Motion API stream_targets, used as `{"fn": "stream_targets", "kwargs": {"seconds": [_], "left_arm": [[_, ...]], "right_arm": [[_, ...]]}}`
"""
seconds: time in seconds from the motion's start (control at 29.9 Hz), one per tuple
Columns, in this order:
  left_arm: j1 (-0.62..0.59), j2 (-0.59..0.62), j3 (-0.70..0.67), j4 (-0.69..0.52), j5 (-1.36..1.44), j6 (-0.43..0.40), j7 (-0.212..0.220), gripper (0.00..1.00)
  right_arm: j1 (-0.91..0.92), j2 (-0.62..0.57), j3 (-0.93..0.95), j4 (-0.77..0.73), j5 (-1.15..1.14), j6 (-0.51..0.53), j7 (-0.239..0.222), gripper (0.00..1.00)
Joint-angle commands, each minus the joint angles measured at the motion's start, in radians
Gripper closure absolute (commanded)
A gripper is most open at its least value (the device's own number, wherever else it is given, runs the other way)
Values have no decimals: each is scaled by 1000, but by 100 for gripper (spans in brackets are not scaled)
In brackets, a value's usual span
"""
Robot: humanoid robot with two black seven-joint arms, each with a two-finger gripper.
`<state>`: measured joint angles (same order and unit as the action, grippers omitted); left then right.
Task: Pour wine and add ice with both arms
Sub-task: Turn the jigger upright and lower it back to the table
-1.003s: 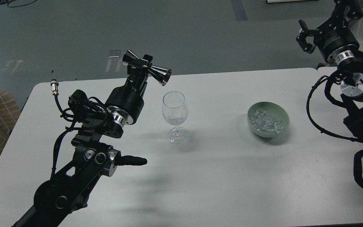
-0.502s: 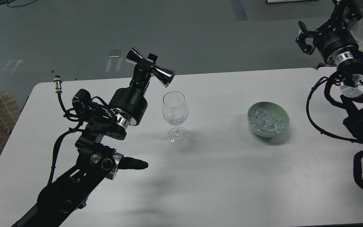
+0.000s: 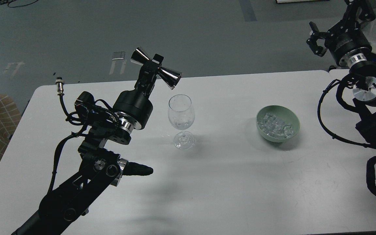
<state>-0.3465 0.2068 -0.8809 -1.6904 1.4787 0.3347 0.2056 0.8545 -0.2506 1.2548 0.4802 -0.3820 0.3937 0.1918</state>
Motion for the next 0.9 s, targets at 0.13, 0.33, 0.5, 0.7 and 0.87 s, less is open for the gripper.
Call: {"fn": "stream_targets", "kwargs": {"seconds": [0.13,0.33,0.5,0.7,0.87], "left_arm": [[11,-6,-6,0,3,1,8,100],[27,-17,-46,-3,-150,43,32,100],[61,-20,-162,-20,-383,63,26,100],[63,-33,-395,-17,-865,60,35,100],[66,-20,-544,8,-1206,49,37,100]], "right_arm": [[0,-1,0,0,0,-1,0,0],[-6,-1,0,0,0,-1,0,0],[-6,-1,3,0,0,-1,0,0],[-9,-3,2,0,0,0,0,0],[-14,-3,2,0,0,-1,0,0]]}}
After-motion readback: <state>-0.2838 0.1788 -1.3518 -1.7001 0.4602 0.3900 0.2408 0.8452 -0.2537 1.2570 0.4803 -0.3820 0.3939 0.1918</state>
